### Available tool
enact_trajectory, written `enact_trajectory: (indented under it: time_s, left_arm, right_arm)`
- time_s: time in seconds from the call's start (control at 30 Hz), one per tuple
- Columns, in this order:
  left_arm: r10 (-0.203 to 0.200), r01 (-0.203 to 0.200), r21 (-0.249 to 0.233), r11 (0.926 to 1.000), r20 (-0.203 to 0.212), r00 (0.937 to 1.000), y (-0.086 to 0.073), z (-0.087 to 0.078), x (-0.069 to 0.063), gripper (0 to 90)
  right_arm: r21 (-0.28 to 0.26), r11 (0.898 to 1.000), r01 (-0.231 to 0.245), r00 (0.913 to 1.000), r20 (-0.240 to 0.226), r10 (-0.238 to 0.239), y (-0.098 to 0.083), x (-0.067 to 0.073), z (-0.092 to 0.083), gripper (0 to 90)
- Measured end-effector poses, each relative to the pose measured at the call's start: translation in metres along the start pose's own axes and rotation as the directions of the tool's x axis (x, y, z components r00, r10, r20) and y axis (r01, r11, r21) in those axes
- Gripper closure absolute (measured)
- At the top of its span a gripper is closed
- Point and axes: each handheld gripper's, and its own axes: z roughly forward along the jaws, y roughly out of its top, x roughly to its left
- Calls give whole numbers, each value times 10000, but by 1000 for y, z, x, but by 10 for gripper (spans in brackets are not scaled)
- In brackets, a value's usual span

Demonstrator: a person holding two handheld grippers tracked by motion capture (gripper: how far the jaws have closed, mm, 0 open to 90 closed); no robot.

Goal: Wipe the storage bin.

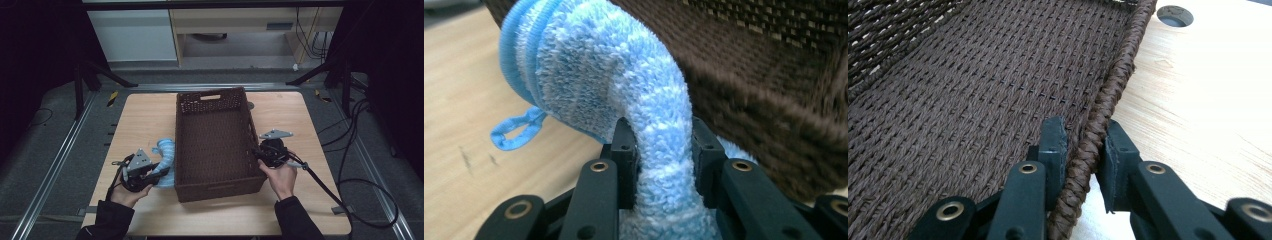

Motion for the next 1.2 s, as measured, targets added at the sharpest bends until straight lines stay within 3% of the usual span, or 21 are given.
enact_trajectory:
  time_s: [0.33, 0.47, 0.57, 0.7, 0.9, 1.07, 1.2]
  left_arm:
    - [-161, 125, 1328, 9911, 265, 9995, -21, 28, 2, 700]
    - [-196, 172, 1002, 9948, 231, 9995, -16, 20, 3, 700]
    - [-266, 256, 405, 9988, 228, 9994, -11, 6, 3, 700]
    - [-197, 204, -285, 9994, 266, 9995, -3, -13, -2, 700]
    - [8, -3, -192, 9998, 266, 9996, -5, -14, -10, 700]
    - [-63, 60, 109, 9999, 313, 9995, -10, -6, -10, 700]
    - [-27, 8, 512, 9987, 377, 9993, -15, 3, -11, 700]
  right_arm:
    - [-73, 10000, -25, 10000, 62, 26, 5, -4, 6, 739]
    - [-233, 9996, 189, 9996, 221, -184, 5, -4, 5, 675]
    - [-520, 9983, 265, 9996, 122, -259, 5, -5, -1, 595]
    - [-446, 9983, 364, 9993, -81, -368, 5, -5, -6, 576]
    - [84, 9983, 576, 9983, -33, -576, 1, -3, 0, 614]
    - [84, 9998, 165, 9997, -164, -163, 1, -2, 1, 740]
    - [19, 9998, -182, 9998, 5, 182, 2, -3, 2, 767]
